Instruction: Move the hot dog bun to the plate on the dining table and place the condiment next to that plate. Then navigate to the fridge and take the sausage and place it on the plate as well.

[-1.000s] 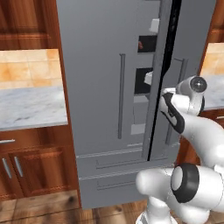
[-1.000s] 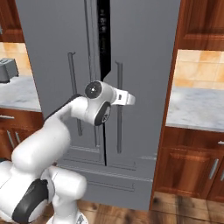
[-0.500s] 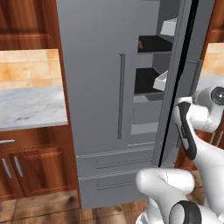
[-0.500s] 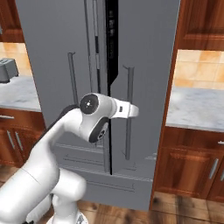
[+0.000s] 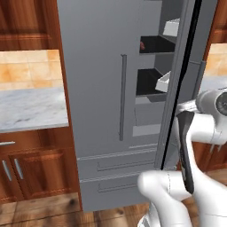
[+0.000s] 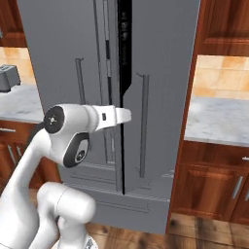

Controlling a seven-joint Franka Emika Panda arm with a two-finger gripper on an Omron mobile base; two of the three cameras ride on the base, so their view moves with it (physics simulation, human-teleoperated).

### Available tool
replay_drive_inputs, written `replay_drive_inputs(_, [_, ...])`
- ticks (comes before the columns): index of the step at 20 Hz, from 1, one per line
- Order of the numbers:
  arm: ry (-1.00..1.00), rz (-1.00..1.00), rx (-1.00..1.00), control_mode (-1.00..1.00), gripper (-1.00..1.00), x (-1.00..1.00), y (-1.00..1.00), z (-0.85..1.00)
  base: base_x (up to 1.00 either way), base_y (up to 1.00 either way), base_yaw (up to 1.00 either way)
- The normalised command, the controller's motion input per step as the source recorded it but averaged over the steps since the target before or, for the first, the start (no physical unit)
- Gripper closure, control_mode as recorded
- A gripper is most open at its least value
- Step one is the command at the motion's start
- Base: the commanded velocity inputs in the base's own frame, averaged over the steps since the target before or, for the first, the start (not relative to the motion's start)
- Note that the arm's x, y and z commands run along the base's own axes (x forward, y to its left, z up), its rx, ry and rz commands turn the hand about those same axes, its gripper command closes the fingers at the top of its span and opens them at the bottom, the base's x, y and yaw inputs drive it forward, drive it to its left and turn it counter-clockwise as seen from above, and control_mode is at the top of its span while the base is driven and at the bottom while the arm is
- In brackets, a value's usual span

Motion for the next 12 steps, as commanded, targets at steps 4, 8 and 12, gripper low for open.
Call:
replay_drive_inputs(4, [0.1, 0.19, -0.23, -1.0, -1.0, -0.03, 0.79, 0.53, 0.0, 0.0, 0.0])
replay_drive_inputs(8, [0.11, 0.19, -0.22, -1.0, -1.0, 0.06, 0.77, 0.35, 0.0, 0.0, 0.0])
replay_drive_inputs(12, [0.13, 0.16, -0.25, -1.0, -1.0, 0.34, 0.63, 0.09, 0.0, 0.0, 0.0])
